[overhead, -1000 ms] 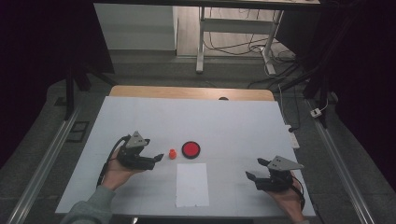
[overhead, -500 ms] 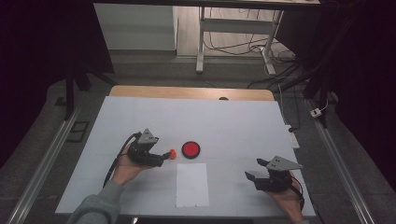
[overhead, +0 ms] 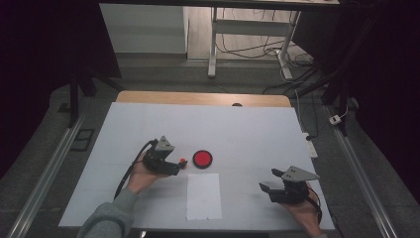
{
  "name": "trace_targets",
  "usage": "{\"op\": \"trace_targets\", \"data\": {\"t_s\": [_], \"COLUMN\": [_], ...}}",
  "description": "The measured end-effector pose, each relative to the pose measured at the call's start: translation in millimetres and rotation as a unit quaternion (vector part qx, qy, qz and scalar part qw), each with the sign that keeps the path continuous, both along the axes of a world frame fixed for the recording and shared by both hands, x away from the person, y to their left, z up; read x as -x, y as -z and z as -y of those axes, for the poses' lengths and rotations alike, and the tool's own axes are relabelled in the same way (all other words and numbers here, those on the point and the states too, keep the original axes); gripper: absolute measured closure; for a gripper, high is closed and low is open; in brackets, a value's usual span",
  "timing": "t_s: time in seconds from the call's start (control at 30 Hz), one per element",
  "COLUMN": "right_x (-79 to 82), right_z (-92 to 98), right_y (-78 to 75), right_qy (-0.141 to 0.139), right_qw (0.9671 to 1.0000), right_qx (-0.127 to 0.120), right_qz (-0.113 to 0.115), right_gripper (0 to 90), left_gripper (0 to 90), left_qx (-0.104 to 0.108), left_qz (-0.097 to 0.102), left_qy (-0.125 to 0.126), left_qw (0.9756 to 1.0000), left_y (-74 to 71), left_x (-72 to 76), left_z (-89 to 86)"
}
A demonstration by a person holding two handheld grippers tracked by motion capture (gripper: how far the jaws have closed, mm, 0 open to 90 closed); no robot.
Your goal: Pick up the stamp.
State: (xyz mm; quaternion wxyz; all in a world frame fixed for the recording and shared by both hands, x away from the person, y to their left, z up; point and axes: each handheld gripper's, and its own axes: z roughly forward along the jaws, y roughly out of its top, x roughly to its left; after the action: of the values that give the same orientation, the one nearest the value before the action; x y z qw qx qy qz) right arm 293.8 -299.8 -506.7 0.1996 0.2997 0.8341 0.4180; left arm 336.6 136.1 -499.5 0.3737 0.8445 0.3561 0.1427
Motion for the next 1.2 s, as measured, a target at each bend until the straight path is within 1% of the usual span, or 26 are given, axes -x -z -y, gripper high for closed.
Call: {"op": "trace_targets", "data": {"t_s": [0.2,0.47,0.6,0.67,0.73,0.9,0.93,0.97,1.2], "right_x": [-0.2,-0.8,-0.8,-1.0,-0.8,-0.8,-0.8,-0.8,-0.9], "right_z": [-0.1,-0.9,-0.5,-0.5,-0.3,-0.3,-0.3,-0.4,-0.8], "right_y": [0.6,2.5,2.4,2.8,3.0,3.2,3.2,3.3,4.0], "right_qy": [0.002,0.001,0.001,-0.001,0.001,0.001,0.001,0.002,-0.001], "right_qw": [1.0,1.0,1.0,1.0,1.0,1.0,1.0,1.0,1.0], "right_qx": [0.002,0.001,0.005,0.003,0.005,0.006,0.006,0.006,0.006], "right_qz": [-0.001,-0.001,-0.002,-0.003,-0.003,-0.003,-0.003,-0.004,-0.005], "right_gripper": [27.3,27.5,27.6,27.6,27.7,27.7,27.7,27.8,28.1], "left_gripper": [26.6,30.6,35.3,36.7,40.5,46.6,46.6,48.7,53.9], "left_qx": [-0.005,-0.014,-0.018,-0.022,-0.025,-0.027,-0.027,-0.027,-0.029], "left_qz": [-0.008,-0.011,-0.012,-0.013,-0.014,-0.013,-0.013,-0.014,-0.012], "left_qy": [0.006,0.012,0.013,0.016,0.017,0.024,0.025,0.026,0.031], "left_qw": [0.9999,0.9998,0.9997,0.9995,0.9994,0.9992,0.9992,0.9992,0.999], "left_y": [7.8,14.5,16.9,18.0,18.9,20.6,20.8,21.1,22.3], "left_x": [-5.1,-8.7,-9.5,-9.8,-10.0,-9.9,-9.8,-9.7,-10.2], "left_z": [5.6,11.2,11.6,11.4,11.5,11.7,12.0,12.2,12.3]}}
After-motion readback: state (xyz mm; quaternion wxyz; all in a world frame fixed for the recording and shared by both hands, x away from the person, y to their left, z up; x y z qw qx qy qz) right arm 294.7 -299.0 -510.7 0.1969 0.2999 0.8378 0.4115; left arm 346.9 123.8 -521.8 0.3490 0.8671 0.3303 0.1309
